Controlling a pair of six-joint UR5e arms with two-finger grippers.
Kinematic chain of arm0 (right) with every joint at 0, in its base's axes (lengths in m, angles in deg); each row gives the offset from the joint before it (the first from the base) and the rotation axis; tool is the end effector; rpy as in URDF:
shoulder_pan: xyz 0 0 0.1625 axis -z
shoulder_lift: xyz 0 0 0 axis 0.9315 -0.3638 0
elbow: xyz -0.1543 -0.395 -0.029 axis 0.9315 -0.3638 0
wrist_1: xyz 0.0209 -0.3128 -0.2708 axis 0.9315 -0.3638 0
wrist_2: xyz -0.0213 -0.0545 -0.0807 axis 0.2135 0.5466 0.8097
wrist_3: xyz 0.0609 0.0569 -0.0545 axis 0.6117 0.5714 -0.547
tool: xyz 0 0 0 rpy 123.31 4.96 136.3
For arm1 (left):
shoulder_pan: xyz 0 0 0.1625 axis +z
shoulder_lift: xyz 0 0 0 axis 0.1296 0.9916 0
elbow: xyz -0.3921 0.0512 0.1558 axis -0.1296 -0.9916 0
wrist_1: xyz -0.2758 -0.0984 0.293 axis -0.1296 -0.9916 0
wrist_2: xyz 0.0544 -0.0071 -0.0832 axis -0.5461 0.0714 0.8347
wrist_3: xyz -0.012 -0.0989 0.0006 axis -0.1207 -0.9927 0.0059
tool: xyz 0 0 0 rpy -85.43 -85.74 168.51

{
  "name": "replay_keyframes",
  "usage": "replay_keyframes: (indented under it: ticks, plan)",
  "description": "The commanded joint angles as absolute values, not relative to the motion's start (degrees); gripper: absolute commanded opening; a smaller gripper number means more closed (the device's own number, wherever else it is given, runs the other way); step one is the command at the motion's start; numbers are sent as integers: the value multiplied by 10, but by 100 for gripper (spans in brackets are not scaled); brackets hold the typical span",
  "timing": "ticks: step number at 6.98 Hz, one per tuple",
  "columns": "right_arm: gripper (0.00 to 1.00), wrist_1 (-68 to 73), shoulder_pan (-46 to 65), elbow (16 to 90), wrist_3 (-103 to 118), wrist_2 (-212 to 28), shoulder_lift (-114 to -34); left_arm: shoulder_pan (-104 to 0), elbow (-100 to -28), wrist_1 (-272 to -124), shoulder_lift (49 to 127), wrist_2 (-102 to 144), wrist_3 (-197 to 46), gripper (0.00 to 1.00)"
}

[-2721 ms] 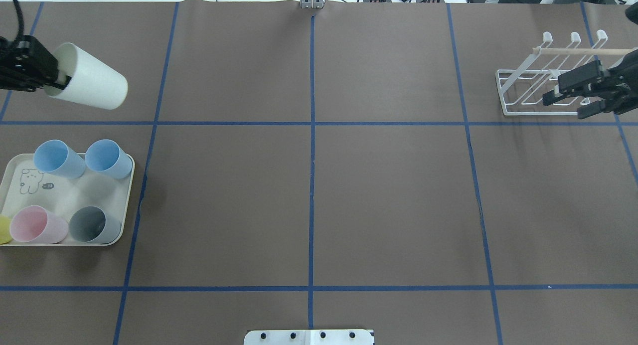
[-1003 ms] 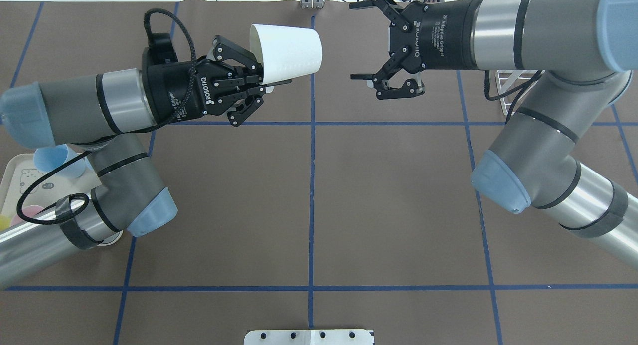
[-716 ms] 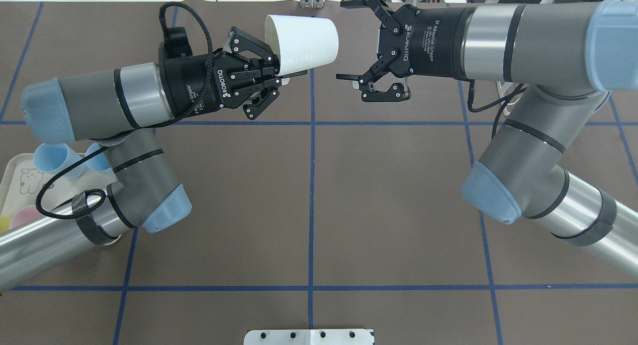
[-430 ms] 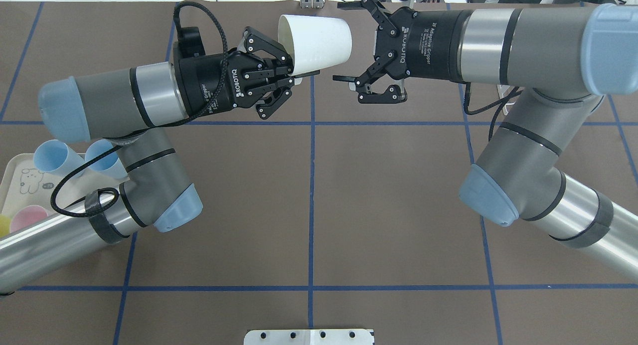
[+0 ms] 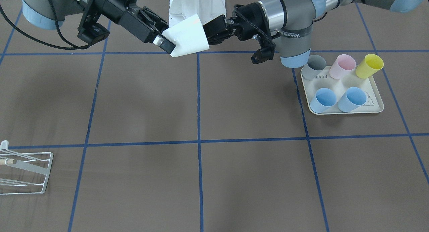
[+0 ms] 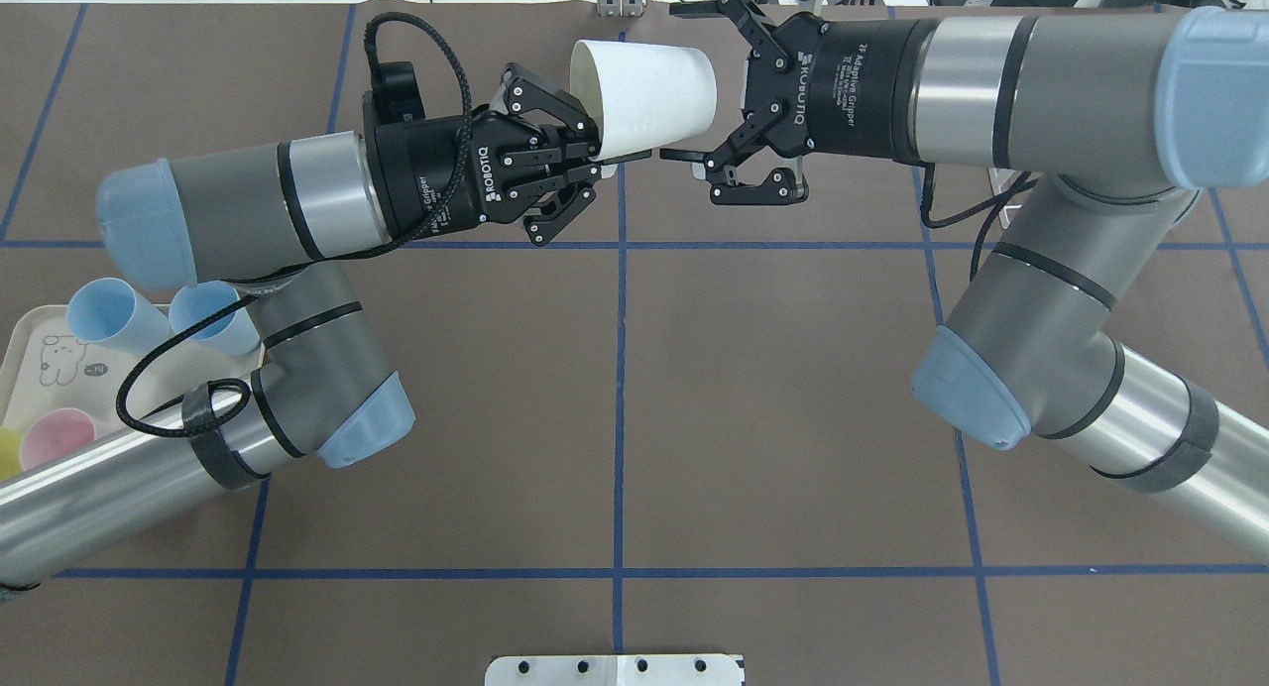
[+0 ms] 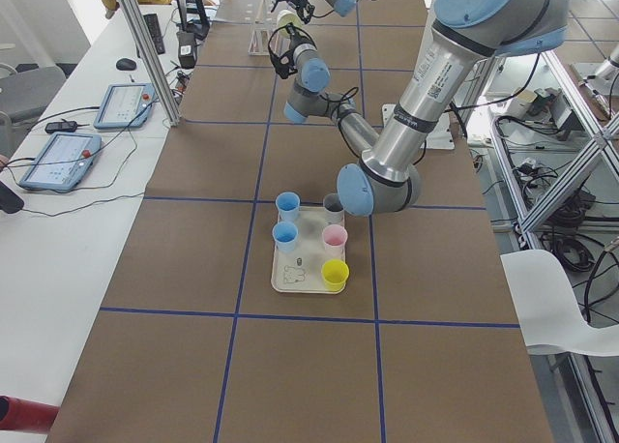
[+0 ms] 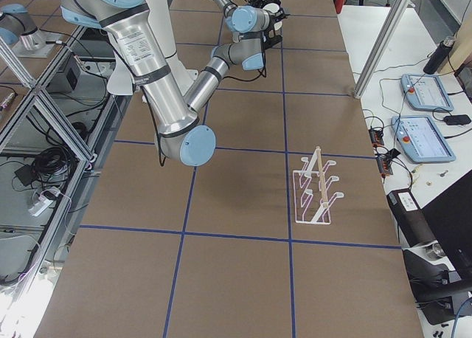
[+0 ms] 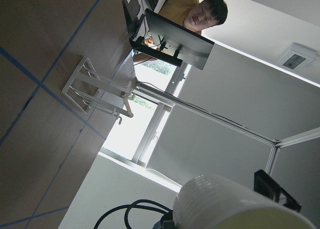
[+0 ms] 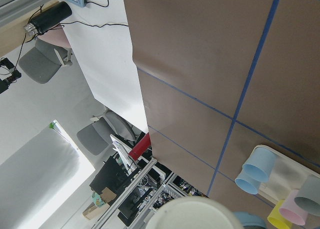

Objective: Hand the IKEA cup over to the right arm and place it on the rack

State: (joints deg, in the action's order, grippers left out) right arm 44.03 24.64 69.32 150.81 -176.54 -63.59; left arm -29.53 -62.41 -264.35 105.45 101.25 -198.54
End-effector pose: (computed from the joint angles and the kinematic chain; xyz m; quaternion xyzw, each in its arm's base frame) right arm -0.3155 -0.4480 0.1121 -0.2648 -0.7373 0.4435 0.4354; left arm 0.3999 -0.4423 0.1318 -0.1284 0.8889 -0.2206 0.3805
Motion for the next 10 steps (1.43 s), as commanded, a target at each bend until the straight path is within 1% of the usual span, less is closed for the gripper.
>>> replay_keyframes:
  ticks: [1, 2, 3, 4, 5, 9, 10]
  plan:
    - [65, 441, 246, 694, 1508, -1765, -637, -295, -624, -2644, 1055, 1012, -1985, 0]
    - [29, 441, 246, 695, 1508, -1765, -636, -295, -625, -2644, 1055, 1012, -1985, 6]
    - [0, 441, 246, 696, 1503, -1765, -636, -295, -626, -2644, 1056, 1012, -1985, 37]
    - [0, 441, 247, 696, 1497, -1765, -636, -295, -625, -2641, 1058, 1012, -1982, 59]
    - [0, 440, 247, 698, 1497, -1765, -635, -295, -625, -2640, 1058, 1012, -1981, 66]
    - [0, 441, 247, 698, 1491, -1767, -637, -295, -626, -2639, 1058, 1012, -1979, 65]
    - [17, 442, 247, 698, 1486, -1769, -639, -296, -627, -2640, 1058, 1012, -1979, 64]
